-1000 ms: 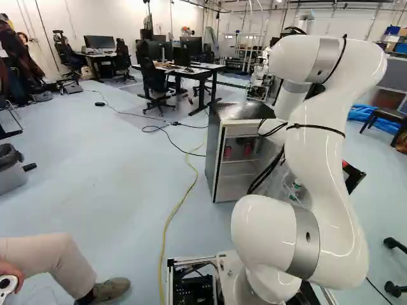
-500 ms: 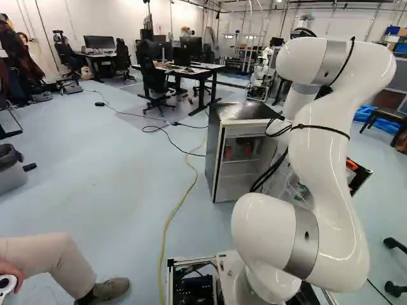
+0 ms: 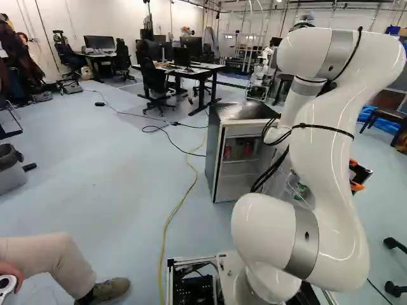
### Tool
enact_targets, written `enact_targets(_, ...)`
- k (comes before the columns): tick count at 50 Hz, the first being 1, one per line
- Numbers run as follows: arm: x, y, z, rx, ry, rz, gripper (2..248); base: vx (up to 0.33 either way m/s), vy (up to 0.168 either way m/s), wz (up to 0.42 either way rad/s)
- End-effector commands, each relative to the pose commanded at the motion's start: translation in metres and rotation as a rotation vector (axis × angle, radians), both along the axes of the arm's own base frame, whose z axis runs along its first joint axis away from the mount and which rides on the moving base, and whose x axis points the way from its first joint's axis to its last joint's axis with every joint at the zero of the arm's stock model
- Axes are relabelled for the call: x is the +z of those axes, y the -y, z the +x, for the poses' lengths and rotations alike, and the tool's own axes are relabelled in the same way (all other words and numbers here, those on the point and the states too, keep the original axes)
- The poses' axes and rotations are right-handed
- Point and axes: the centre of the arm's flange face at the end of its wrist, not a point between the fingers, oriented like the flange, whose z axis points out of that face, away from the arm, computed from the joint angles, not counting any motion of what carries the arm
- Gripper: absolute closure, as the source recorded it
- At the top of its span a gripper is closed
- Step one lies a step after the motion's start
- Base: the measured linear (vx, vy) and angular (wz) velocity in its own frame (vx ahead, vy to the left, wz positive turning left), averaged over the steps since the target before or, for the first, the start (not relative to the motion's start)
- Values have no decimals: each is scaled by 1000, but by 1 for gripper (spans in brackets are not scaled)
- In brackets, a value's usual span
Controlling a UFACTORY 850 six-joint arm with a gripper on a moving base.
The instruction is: Grab a drink from the fridge
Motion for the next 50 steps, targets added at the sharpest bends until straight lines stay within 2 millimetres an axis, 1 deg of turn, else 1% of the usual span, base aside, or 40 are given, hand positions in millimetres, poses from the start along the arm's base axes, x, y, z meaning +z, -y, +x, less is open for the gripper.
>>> enact_targets(23,4,-25,-26,254,-91,-2,3,0,0,0)
enact_targets(50,10,-59,-56,554,-172,1,3,0,0,0)
